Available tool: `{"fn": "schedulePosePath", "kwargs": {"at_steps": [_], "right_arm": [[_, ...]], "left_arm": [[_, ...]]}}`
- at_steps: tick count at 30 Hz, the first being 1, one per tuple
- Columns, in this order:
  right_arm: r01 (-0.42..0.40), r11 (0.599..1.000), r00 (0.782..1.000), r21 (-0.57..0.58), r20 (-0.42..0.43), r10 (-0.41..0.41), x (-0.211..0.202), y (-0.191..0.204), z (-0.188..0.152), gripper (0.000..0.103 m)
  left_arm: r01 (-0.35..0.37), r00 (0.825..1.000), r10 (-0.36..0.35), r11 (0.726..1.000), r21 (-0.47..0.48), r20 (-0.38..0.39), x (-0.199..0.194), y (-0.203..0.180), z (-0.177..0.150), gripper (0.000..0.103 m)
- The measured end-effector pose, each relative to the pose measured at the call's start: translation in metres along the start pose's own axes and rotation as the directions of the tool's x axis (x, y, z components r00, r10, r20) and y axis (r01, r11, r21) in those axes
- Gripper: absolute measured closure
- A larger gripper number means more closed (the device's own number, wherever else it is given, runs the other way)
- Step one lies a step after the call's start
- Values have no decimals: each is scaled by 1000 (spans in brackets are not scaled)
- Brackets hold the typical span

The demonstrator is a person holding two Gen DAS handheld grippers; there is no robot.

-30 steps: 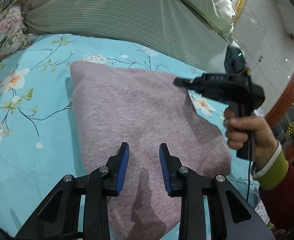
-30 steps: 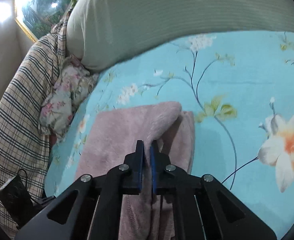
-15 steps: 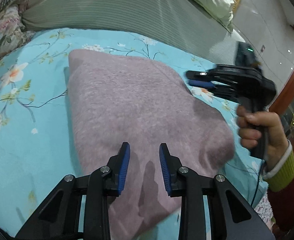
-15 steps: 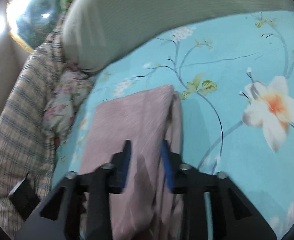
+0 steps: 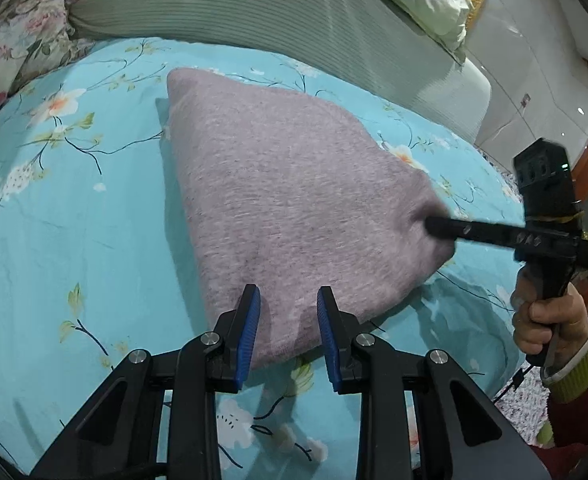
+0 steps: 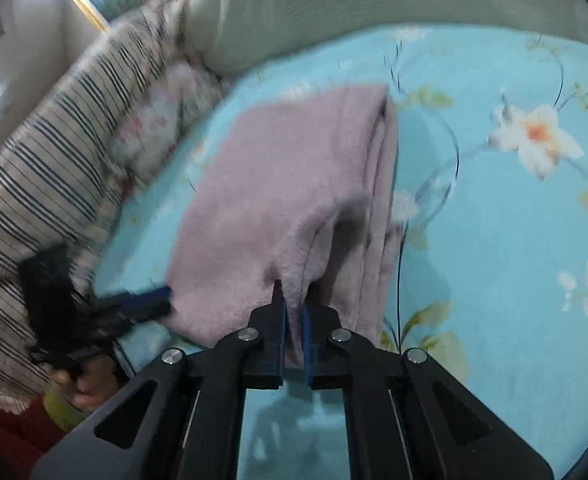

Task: Fold small clothes

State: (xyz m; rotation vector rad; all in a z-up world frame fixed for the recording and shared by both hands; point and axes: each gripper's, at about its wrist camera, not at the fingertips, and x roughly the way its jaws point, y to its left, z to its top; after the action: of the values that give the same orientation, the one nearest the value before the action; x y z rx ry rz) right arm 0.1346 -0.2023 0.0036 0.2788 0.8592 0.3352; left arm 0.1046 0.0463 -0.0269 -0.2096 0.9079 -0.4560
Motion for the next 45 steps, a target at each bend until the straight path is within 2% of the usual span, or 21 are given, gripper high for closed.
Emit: {"fn": "schedulePosePath", "kwargs": {"at_steps": [3, 6, 7, 9, 12, 16, 20, 22, 25, 28, 30, 32, 34, 35, 36, 38, 39, 41, 43, 45], "right_arm": [[84, 996, 995, -24, -45, -85, 4, -6, -11, 95], [118, 992, 985, 37, -131, -112, 25, -24, -30, 93], [125, 991, 984, 58, -138, -116, 27, -27, -34, 89], [137, 986, 984, 95, -126, -125, 19, -28, -36, 72], [141, 983, 988, 121, -78, -132, -2, -22, -28, 71], [112, 987, 993, 119, 25, -116, -19, -13, 1, 71], [109, 988, 993, 110, 24, -112, 20, -24, 51, 71], [94, 987, 995, 132, 16, -96, 38, -35, 69, 71], [87, 986, 996, 141, 8, -89, 64, -46, 91, 71], [65, 988, 998, 142, -27, -62, 83, -48, 100, 72], [75, 988, 997, 138, -44, -70, 89, -49, 102, 94], [47, 988, 999, 150, 20, -50, 74, -48, 104, 96], [19, 983, 994, 181, 101, -38, 54, -51, 104, 97], [30, 980, 992, 195, 111, -53, 51, -54, 101, 98], [47, 978, 994, 202, 91, -67, 55, -57, 98, 98], [104, 972, 994, 211, -1, -107, 73, -66, 90, 98], [159, 963, 987, 216, -48, -153, 81, -71, 85, 98], [245, 940, 969, 237, -59, -238, 74, -71, 84, 98], [221, 944, 972, 243, 22, -233, 54, -60, 91, 96], [173, 965, 978, 196, 84, -193, 42, -35, 105, 96]], "left_arm": [[2, 1000, -2, 1000, 15, -5, 3, -3, 0, 74], [-13, 1000, 14, 999, 33, -25, 15, -7, -5, 74], [-32, 999, 33, 999, 43, -35, 20, -8, -7, 74], [-40, 998, 42, 998, 55, -36, 21, -9, -8, 72], [-36, 998, 40, 997, 74, -53, 16, -8, -7, 72], [-6, 999, 9, 997, 82, -38, -1, -7, 1, 72], [-24, 1000, 23, 998, 62, 6, -2, -4, 25, 71], [-57, 998, 56, 998, 39, 25, 3, 1, 42, 71], [-62, 997, 61, 998, 3, 46, 7, 6, 61, 71], [-72, 996, 72, 997, -1, 53, 14, 9, 75, 71], [-67, 997, 67, 998, 3, 45, 21, 11, 80, 71], [-63, 998, 63, 998, 8, 32, 29, 11, 84, 72], [-63, 997, 62, 998, 16, 38, 30, 10, 88, 72], [-60, 997, 60, 998, 18, 46, 30, 10, 90, 72], [-58, 997, 57, 998, 16, 51, 32, 12, 92, 71], [-49, 998, 49, 999, -1, 33, 39, 18, 95, 71], [-48, 999, 48, 999, -7, 24, 43, 20, 95, 72], [-53, 999, 53, 999, -9, 7, 48, 23, 97, 72], [-63, 998, 63, 998, 4, 23, 43, 24, 102, 71], [-81, 996, 81, 997, 2, 44, 40, 27, 112, 71]]}}
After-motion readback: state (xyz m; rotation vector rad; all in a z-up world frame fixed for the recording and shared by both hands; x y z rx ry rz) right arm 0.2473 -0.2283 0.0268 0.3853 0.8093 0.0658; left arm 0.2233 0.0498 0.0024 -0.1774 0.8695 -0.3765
